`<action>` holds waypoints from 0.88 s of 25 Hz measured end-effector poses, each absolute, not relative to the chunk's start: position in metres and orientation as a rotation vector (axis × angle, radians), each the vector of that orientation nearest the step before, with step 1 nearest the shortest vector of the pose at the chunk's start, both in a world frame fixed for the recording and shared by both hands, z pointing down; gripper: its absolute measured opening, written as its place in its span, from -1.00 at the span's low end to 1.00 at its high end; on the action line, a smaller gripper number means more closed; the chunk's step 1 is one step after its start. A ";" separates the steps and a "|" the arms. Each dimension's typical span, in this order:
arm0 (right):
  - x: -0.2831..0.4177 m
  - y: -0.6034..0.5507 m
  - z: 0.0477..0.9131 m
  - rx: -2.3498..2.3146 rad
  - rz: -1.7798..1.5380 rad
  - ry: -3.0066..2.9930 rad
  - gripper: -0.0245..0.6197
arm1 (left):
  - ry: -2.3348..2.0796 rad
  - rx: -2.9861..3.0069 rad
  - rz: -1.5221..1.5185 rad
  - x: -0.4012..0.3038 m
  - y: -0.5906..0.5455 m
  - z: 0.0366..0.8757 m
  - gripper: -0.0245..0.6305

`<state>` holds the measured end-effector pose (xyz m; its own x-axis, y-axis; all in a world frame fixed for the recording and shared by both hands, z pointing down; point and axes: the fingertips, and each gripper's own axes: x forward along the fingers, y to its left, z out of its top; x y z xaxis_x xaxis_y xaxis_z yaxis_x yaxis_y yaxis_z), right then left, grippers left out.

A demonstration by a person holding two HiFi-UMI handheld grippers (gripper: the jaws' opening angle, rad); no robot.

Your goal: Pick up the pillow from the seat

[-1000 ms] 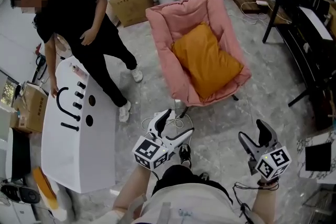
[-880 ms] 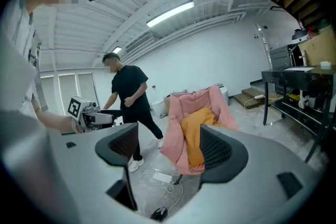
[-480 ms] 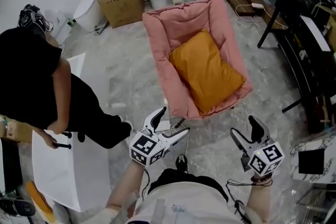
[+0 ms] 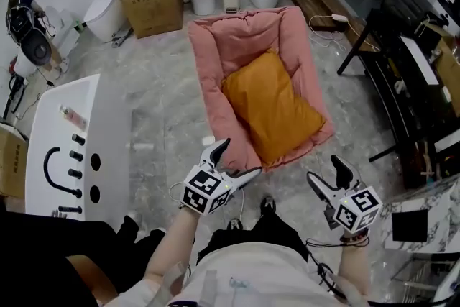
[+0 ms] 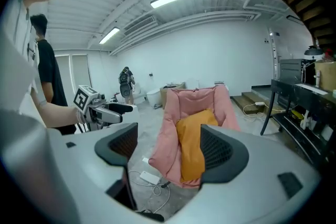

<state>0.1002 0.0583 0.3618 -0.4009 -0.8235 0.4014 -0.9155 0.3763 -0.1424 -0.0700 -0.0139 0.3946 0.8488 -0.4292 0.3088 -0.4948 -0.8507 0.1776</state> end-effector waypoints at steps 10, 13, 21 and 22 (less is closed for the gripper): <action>0.122 -0.041 0.397 1.385 0.548 -2.402 0.20 | -0.738 2.440 0.223 -0.066 -0.091 0.437 0.55; 0.151 -0.084 0.410 1.338 0.605 -2.408 0.21 | -0.730 2.301 0.164 -0.051 -0.124 0.455 0.56; 0.230 -0.205 0.478 1.184 0.751 -2.400 0.23 | -0.794 2.041 0.137 -0.005 -0.216 0.534 0.66; 0.236 -0.217 0.490 1.167 0.765 -2.388 0.23 | -0.811 2.025 0.152 -0.001 -0.227 0.546 0.67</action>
